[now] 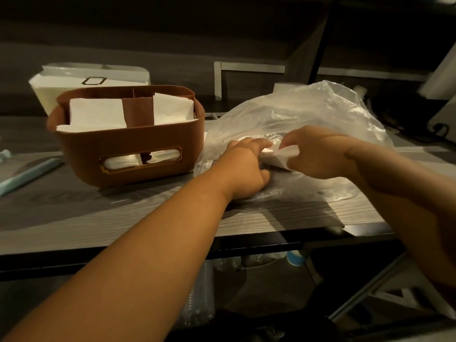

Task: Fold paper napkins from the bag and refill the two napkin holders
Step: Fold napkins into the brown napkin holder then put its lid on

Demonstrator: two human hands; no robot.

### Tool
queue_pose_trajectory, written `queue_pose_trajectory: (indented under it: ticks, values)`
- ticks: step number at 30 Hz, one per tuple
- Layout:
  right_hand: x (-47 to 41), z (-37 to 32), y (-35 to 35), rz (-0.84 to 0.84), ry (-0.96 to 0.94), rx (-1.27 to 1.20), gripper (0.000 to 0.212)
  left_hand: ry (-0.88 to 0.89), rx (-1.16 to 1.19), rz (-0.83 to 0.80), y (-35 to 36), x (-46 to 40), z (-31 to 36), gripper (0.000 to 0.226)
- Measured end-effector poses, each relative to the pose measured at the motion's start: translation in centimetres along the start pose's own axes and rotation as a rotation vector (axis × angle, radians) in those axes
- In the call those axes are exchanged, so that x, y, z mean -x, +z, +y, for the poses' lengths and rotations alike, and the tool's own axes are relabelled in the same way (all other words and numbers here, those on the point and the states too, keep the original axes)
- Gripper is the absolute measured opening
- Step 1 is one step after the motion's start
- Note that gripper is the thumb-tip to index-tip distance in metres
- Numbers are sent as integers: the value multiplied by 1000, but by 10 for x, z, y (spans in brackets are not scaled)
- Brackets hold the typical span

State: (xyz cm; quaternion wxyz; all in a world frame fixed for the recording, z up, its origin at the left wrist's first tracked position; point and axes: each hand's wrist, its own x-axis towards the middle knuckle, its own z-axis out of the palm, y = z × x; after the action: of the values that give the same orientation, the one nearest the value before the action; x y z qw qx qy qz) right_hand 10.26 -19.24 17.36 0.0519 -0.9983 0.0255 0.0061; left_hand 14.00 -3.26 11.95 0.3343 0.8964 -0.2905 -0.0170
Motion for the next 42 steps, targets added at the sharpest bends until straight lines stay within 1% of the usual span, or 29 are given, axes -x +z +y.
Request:
queue_pose_trajectory:
  ticks: [2, 4, 6, 7, 9, 11, 13, 16, 19, 22, 25, 27, 29, 32, 34, 38, 40, 42]
  values:
    - [0, 5, 0, 117, -3, -55, 28, 23, 55, 48, -1, 1, 1, 60]
    - [2, 9, -3, 217, -29, -153, 18, 56, 175, 138, -3, 3, 4, 51]
    - [6, 12, -6, 286, -33, -317, 17, 112, 246, 241, -6, 6, 8, 43]
    - [8, 12, -8, 302, -33, -451, 18, 148, 266, 289, -8, 9, 10, 39]
    - [14, 12, -13, 292, -37, -748, 21, 219, 340, 372, -12, 17, 16, 30]
    - [20, 10, -15, 257, -31, -961, 23, 283, 422, 440, -17, 27, 23, 26]
    - [26, 4, -13, 239, -38, -1096, 23, 299, 455, 499, -23, 37, 27, 30]
    - [35, -13, -4, 247, -80, -1223, 23, 238, 500, 521, -32, 56, 25, 37]
    - [44, -38, 9, 259, -126, -1263, 27, 138, 548, 502, -40, 84, 15, 45]
    - [51, -68, 24, 226, -223, -1194, 26, 60, 551, 481, -49, 109, 0, 49]
    - [53, -94, 38, 210, -242, -1136, 25, -36, 483, 455, -55, 130, -18, 48]
    - [55, -108, 50, 151, -260, -1119, 29, -116, 431, 403, -55, 140, -30, 50]
    - [56, -115, 60, 108, -259, -1045, 35, -171, 386, 358, -54, 146, -37, 55]
    - [59, -118, 65, 106, -228, -989, 41, -165, 367, 385, -56, 148, -37, 62]
    - [62, -117, 66, 132, -228, -973, 44, -164, 364, 421, -57, 150, -37, 60]
    - [66, -118, 66, 137, -242, -920, 45, -159, 347, 470, -52, 157, -40, 44]
    - [62, -119, 51, 165, -237, -946, 50, -114, 315, 486, -63, 156, -34, 35]
    - [52, -123, 22, 225, -278, -1002, 53, -81, 304, 512, -87, 150, -21, 27]
